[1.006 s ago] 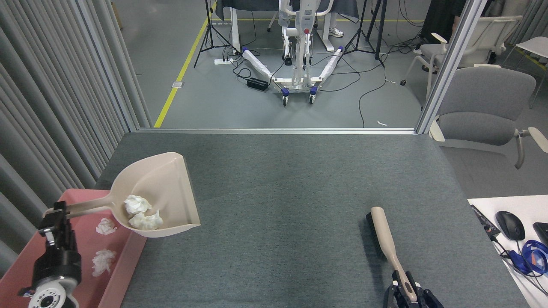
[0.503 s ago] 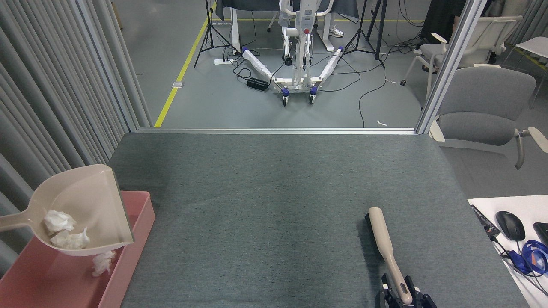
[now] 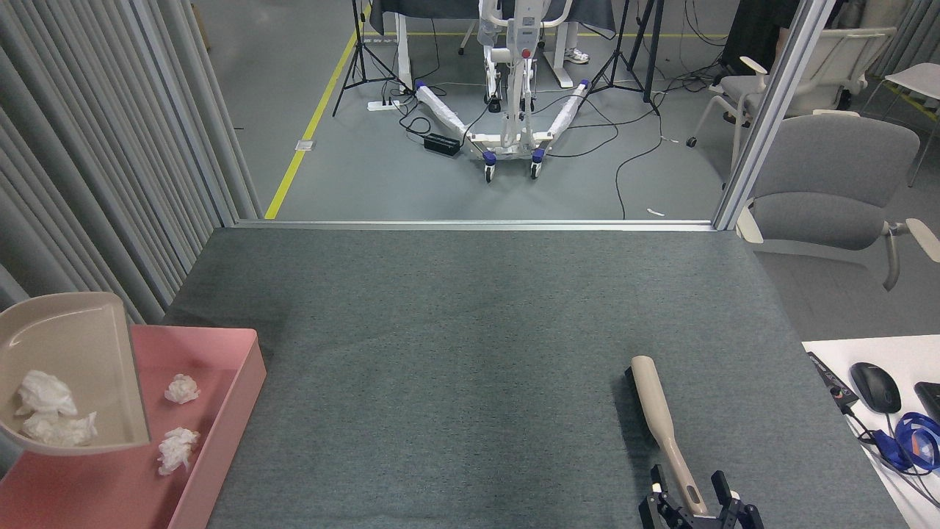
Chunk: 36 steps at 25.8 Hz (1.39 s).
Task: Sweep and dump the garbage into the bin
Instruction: 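Lower the empty dustpan back onto the table with the left gripper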
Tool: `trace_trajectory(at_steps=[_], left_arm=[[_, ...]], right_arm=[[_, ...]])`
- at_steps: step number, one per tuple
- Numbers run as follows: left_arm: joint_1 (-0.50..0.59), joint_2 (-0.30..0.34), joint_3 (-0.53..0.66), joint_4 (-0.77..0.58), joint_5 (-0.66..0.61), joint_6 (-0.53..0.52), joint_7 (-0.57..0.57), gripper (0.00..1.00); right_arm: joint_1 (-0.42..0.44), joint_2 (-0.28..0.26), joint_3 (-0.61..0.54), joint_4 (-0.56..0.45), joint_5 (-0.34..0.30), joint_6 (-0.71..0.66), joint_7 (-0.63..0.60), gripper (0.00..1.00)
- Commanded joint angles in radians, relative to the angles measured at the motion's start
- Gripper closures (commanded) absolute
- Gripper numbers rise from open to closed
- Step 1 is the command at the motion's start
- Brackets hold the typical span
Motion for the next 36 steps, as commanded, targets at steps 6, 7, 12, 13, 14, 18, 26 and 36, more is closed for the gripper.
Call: trace_trajectory(at_steps=[6,7,12,13,14,18,26,36], left_arm=[[-0.010,-0.010,0.017,-0.040,-0.252,-0.022,0.005,0.96],[-0.015,-0.013,0.015,-0.034,-0.247,-0.042,0.002,0.96],[-0.064,-0.102,0.015,-0.028,-0.015,-0.145,-0.037,0.97],[-0.066,-0.111,0.011,-0.026,0.060,-0.163,-0.038,0.97],[-0.069,-0.114,-0.005,-0.028,0.139,-0.184,-0.040,0.97],[-0.127,-0.128,-0.158,-0.034,0.377,-0.227,-0.046,0.97],[-0.296,-0.232,-0.663,-0.033,0.465,-0.191,0.035,0.98],[-0.288,-0.536,-0.698,-0.028,0.077,0.262,0.071,1.00]], right_arm=[[0.015,0.000,-0.004,-0.078,0.000,0.003,-0.002,0.12],[0.016,0.000,-0.004,-0.085,0.000,0.008,-0.002,0.12],[0.019,-0.005,-0.006,-0.135,0.000,0.012,-0.002,0.10],[0.021,-0.005,-0.006,-0.147,0.000,0.014,0.000,0.09],[0.021,-0.006,-0.006,-0.159,0.000,0.014,-0.002,0.08],[0.021,-0.009,-0.009,-0.197,-0.002,0.014,0.001,0.04],[0.019,-0.002,-0.016,-0.210,-0.002,0.014,0.012,0.02],[0.013,0.012,-0.027,-0.213,0.001,0.040,0.046,0.02]])
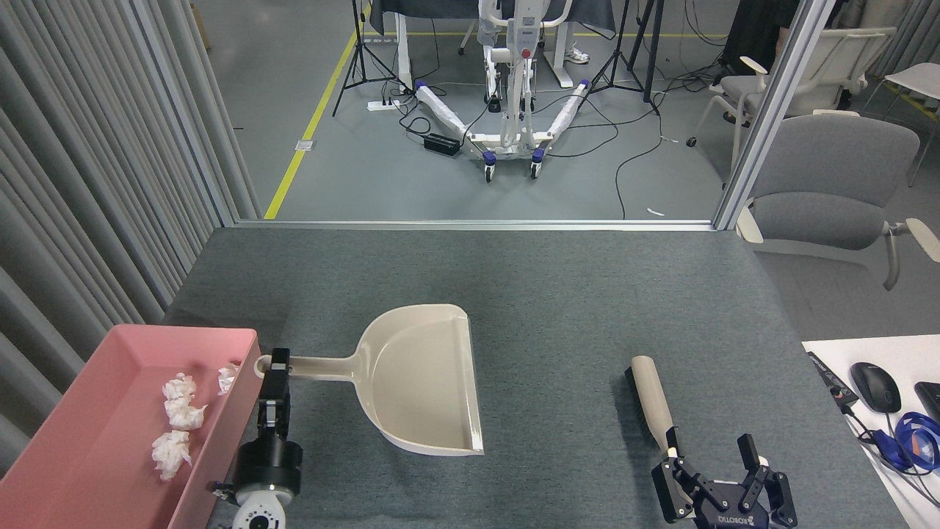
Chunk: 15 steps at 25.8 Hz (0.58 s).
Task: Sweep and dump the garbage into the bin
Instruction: 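Lower the empty dustpan back onto the table with the left gripper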
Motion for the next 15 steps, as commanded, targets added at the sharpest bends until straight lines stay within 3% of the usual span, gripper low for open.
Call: trace_trajectory(at_steps=[1,8,13,15], left_arm=[[0.007,-0.083,-0.005,0.002,-0.099,0.125,0.012,1.00],[0.051,-0.117,0.003,0.001,-0.096,0.123,0.014,1.00],[0.059,-0.135,0.046,0.031,-0.095,0.083,0.015,0.99],[0.059,-0.148,0.069,0.050,-0.095,0.077,0.015,0.99]], right_arm=[[-0.001,0.003,0.001,0.000,0.003,0.018,0.012,0.02],[-0.001,0.006,0.004,0.000,0.059,0.025,0.012,0.02],[-0.001,0.003,0.009,0.003,0.167,0.028,0.016,0.02],[0.000,0.004,0.010,0.003,0.177,0.037,0.016,0.02]])
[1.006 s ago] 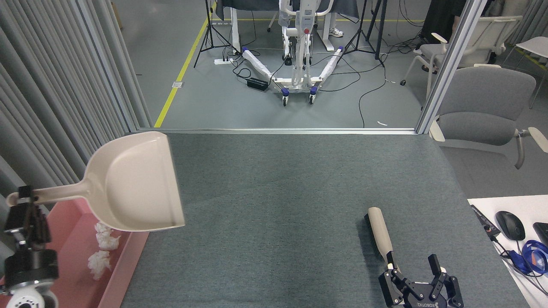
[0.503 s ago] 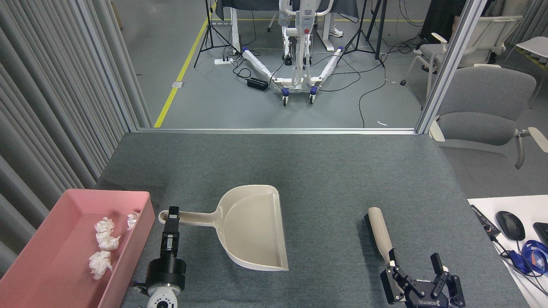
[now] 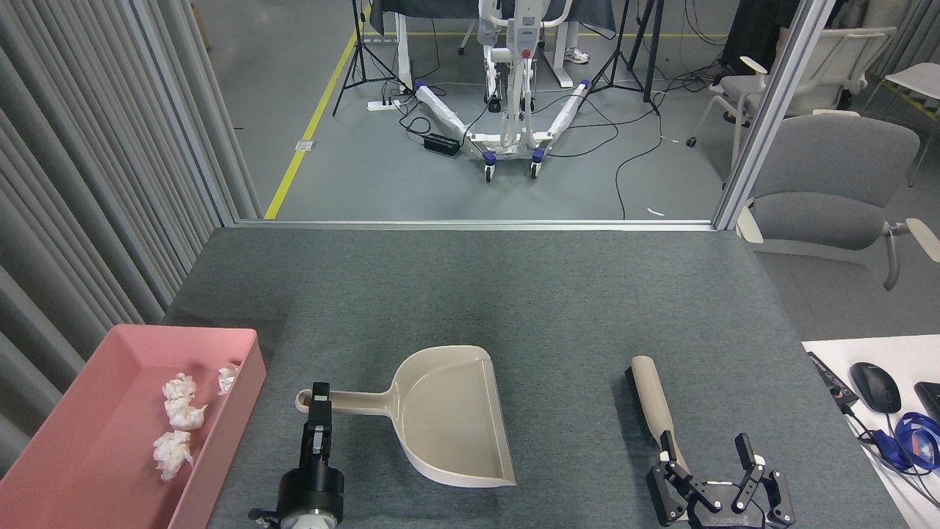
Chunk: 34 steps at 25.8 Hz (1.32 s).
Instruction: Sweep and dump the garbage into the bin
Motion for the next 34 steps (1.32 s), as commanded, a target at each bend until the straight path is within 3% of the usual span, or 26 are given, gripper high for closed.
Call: trace_trajectory(at_steps=[1,4,8,22,34], left_arm=[[0.002,-0.015,0.034,0.026,0.002,-0.014,-0.001,0.99],[-0.001,-0.015,0.035,0.040,0.015,-0.029,-0.004,0.99],[-0.015,-0.018,0.035,0.112,0.078,-0.130,-0.013,0.98],[-0.030,-0.009,0.023,0.151,0.065,-0.161,-0.024,0.88],[-0.070,-0.013,0.020,0.221,-0.011,-0.160,-0.035,0.88]], right_arm=[[0.003,0.000,0.002,0.001,0.034,0.013,0.001,0.02],[0.003,0.000,0.005,0.001,0.034,0.013,0.001,0.02],[0.003,-0.001,0.005,0.004,0.033,0.011,0.004,0.02],[0.008,-0.007,0.010,0.007,0.034,0.044,0.000,0.02],[0.011,-0.007,0.007,0.006,0.030,0.027,0.000,0.02]])
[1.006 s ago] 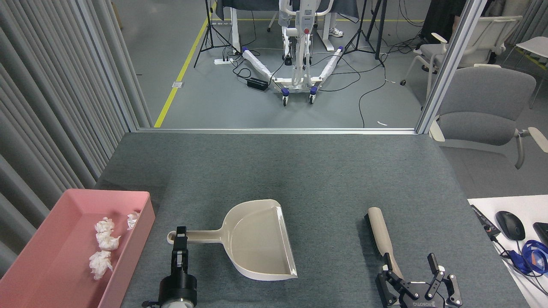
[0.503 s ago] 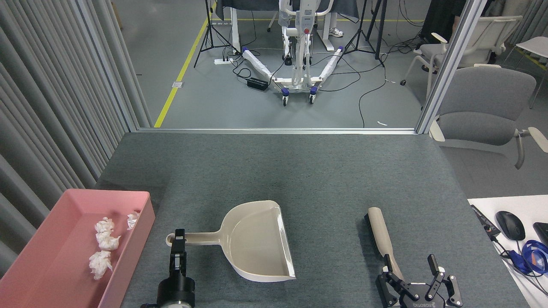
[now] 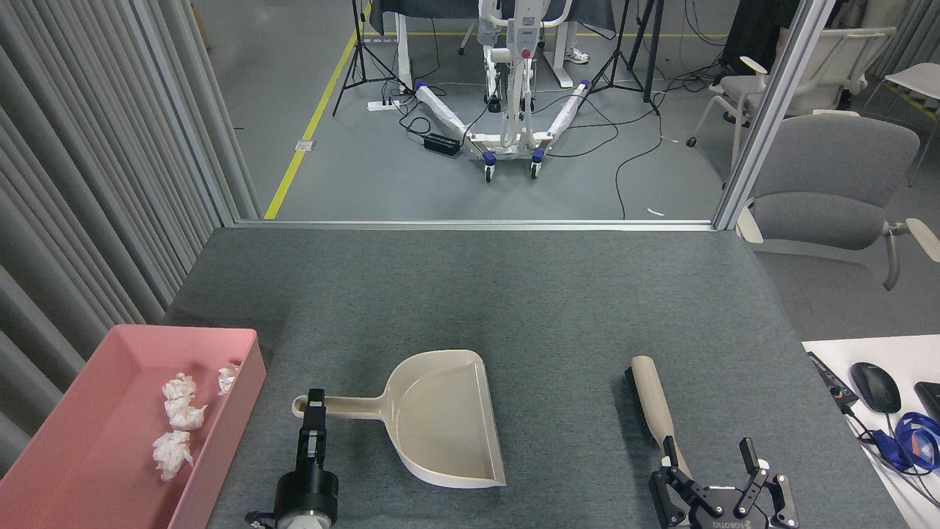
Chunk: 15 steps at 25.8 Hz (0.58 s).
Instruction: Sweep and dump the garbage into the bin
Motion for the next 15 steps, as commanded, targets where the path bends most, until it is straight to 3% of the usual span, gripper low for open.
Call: trace_trajectory(at_steps=[1,9,10,11,13,15], left_arm=[[-0.006,-0.002,0.000,0.011,-0.028,0.000,0.000,0.88],[-0.006,-0.003,0.000,0.022,-0.031,0.000,0.000,0.88],[-0.007,-0.003,0.000,0.021,-0.030,0.000,0.000,0.83],[-0.006,-0.003,0.000,0.019,-0.030,0.003,-0.002,0.68],[-0.006,-0.003,0.001,0.019,-0.028,0.008,-0.002,0.00],[-0.006,-0.002,-0.002,0.021,-0.030,-0.001,-0.003,0.00]], right_arm=[[0.001,-0.001,0.000,0.000,0.000,-0.013,0.002,0.02],[0.001,0.001,0.000,0.000,0.000,-0.018,0.001,0.02],[0.001,0.001,0.000,0.000,0.000,-0.018,0.002,0.02],[0.001,0.001,-0.002,0.000,0.000,-0.018,0.002,0.02],[0.001,0.002,0.000,0.000,0.000,-0.019,0.002,0.02],[0.001,0.004,0.000,0.000,-0.002,-0.030,0.001,0.02]])
